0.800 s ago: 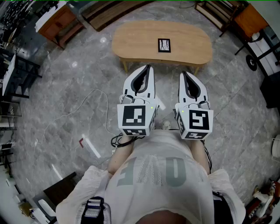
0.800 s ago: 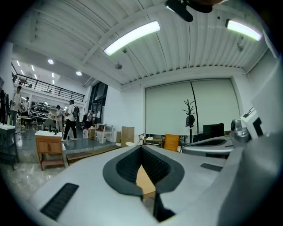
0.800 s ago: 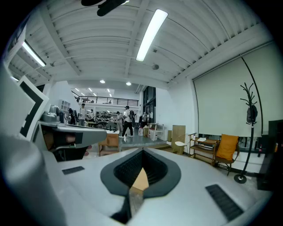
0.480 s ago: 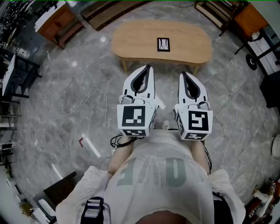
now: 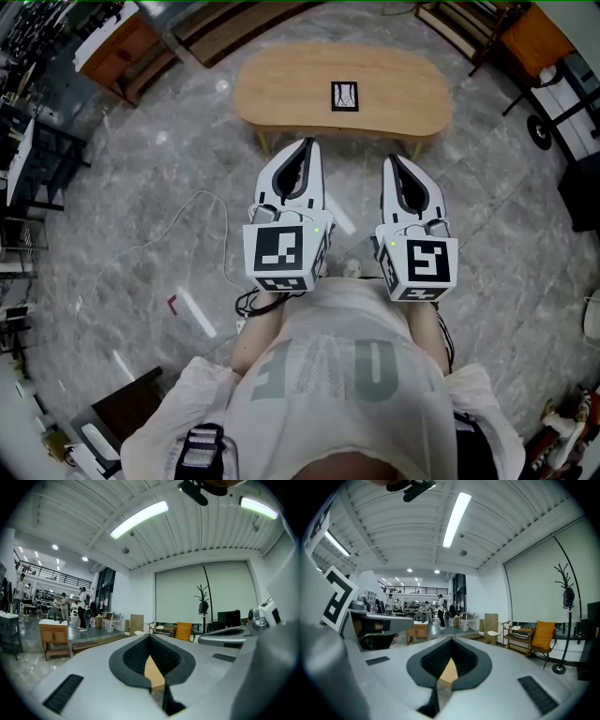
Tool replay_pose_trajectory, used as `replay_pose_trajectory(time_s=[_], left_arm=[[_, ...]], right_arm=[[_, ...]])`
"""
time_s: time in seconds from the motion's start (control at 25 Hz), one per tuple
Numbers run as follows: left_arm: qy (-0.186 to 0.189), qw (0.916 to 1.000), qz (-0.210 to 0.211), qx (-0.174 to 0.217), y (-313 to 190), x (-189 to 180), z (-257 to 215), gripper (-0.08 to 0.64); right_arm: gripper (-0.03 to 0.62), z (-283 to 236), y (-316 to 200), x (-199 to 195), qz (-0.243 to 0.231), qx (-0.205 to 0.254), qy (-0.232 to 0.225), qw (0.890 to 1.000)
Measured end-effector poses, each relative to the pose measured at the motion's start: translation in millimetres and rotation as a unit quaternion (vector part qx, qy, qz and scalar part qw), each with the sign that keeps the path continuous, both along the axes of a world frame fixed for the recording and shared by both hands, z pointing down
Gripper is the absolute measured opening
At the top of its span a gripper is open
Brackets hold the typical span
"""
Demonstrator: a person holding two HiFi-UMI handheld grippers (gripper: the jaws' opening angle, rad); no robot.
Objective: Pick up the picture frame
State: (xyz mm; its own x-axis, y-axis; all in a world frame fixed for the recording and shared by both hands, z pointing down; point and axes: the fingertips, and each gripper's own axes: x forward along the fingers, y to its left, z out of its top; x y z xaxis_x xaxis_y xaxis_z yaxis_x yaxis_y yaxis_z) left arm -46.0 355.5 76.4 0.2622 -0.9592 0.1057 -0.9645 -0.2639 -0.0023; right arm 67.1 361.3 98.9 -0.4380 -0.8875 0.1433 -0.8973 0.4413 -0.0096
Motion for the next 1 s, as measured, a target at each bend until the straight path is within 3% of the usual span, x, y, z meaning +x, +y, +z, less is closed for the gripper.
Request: replay_pose_trajectory(time_s=[0.2, 0.56, 1.0], left_arm=[[-0.013, 0.9997, -0.016, 0.01, -5.4, 11.4, 0.9, 0.009], [-0.02, 0.9979, -0.055, 0.03, -20.3, -1.5, -10.4, 0.009], [-0.014, 0.9978, -0.028, 0.058, -77.6, 0.2, -5.2, 0.009]], right_arm=[[0.005, 10.5, -11.3, 19.9, -0.008, -0.008, -0.019, 1.0], [0.005, 12.0, -24.4, 35.0, -0.014, -0.004, -0.029, 0.999], [0.005, 9.6, -70.7, 38.2, 0.007, 0.041, -0.007, 0.999]])
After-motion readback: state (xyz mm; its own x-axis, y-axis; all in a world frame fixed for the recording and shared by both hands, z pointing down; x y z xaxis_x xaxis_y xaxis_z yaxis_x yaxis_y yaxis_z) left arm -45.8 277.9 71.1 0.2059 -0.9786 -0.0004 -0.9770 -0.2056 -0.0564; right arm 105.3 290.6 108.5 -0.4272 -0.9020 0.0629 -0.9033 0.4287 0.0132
